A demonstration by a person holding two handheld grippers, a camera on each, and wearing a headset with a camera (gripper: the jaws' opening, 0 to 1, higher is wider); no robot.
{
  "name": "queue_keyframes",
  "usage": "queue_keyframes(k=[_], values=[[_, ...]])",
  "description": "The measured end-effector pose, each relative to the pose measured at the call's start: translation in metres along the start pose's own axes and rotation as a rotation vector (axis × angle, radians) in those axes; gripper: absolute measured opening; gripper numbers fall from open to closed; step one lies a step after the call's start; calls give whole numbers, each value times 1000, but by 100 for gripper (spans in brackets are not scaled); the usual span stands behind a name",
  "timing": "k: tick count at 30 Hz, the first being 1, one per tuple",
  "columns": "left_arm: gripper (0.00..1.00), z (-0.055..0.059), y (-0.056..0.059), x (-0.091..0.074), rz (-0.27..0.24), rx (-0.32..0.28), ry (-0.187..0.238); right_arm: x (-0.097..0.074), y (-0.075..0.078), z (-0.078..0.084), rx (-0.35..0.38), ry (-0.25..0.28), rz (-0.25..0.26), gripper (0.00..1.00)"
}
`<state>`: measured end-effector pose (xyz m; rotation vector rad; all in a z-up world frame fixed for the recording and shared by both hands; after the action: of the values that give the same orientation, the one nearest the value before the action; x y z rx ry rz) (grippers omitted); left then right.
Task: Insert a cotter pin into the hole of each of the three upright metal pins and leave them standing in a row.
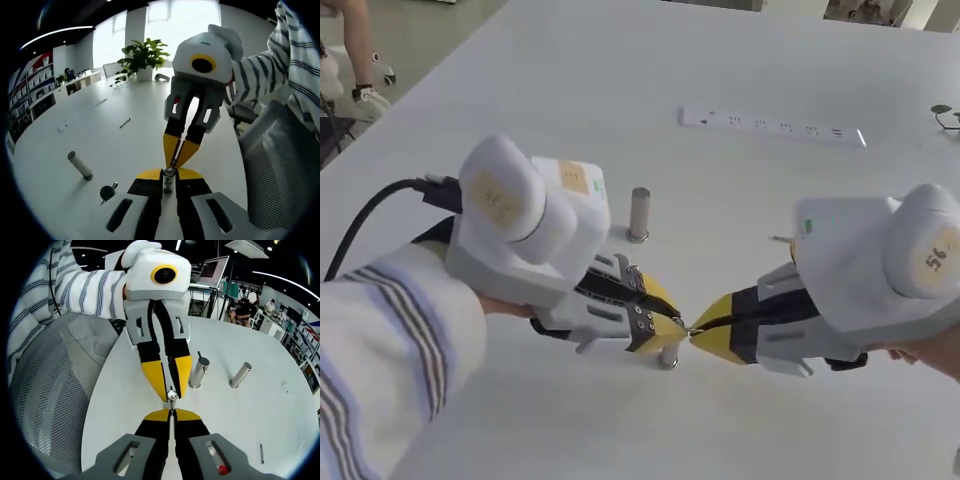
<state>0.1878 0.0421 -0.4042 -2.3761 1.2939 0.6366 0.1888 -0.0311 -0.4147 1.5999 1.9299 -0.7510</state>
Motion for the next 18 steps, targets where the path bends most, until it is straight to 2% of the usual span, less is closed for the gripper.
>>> queue_keyframes(k=[5,8,9,16,18], values=[[5,0,0,0,-1,-4,-1,3,0,-4,-4,5,-1,1],[5,-1,0,0,-1,-5,-1,1,0,-5,2,21,4,16],[5,-1,0,0,-1,-4,-1,0,1,-4,0,12,9,16],[5,-1,0,0,-1,1,-2,-9,-1,2,23,12,3,0],[5,-1,0,0,-1,3,-3,-9,-1,1,21,18,5,0]])
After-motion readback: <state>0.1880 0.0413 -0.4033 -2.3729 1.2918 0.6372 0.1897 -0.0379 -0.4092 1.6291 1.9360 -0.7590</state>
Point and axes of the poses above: the centre of the closed fingertips' face, and the gripper's own axes: x roughly forward along the fingers, y roughly to its right, z roughly out of its underside, the point moved 5 cm from there along -x, roughly backward along the fingers, and after that the axes turned 15 degrees about -z, right-handed, at the moved point
